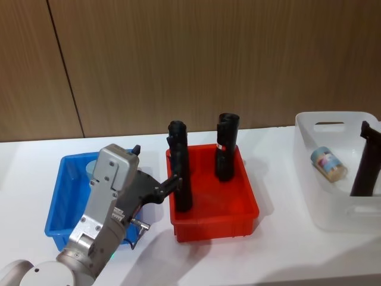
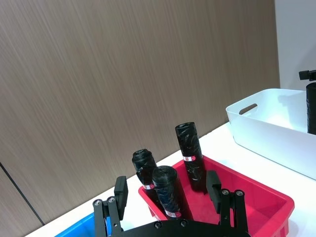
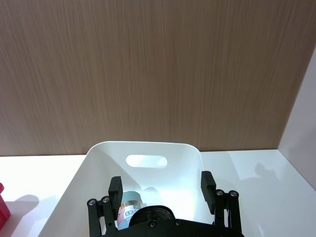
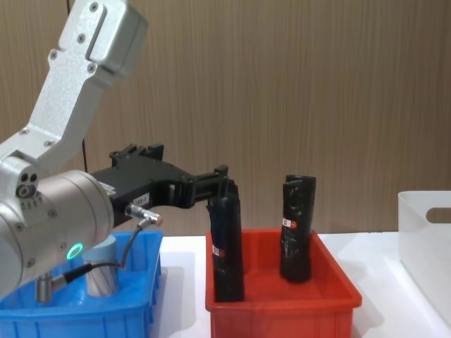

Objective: Pick the cotton swabs from the blue box and place them into the white box.

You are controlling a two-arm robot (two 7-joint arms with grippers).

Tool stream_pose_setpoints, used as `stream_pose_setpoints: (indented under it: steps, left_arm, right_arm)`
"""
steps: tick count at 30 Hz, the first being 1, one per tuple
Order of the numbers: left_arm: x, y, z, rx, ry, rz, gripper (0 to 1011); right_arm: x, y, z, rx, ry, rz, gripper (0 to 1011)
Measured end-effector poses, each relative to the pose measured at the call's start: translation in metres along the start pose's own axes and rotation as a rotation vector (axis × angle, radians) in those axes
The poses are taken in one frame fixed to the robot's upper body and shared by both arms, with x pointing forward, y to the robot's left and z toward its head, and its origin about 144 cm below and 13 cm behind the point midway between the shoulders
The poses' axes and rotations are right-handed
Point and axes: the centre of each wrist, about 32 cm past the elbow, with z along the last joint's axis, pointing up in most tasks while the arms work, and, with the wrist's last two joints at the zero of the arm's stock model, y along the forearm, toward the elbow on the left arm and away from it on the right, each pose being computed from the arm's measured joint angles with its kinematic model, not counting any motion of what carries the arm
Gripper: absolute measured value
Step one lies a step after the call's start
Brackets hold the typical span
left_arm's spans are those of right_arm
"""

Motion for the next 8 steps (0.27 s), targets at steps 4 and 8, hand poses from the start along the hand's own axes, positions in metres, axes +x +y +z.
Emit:
stream_pose_setpoints:
  steps: [4, 8]
  left_arm:
    - [0.0000, 0.0000, 0.0000, 0.000, 0.000, 0.000, 1004]
    - [0.0000, 0.0000, 0.0000, 0.000, 0.000, 0.000, 1004]
  right_arm:
    - [0.0001, 0.0001, -0.0003, 0.000, 0.001, 0.000, 1002]
    - [0.0002, 0.0001, -0.0005, 0.000, 0.001, 0.000, 1002]
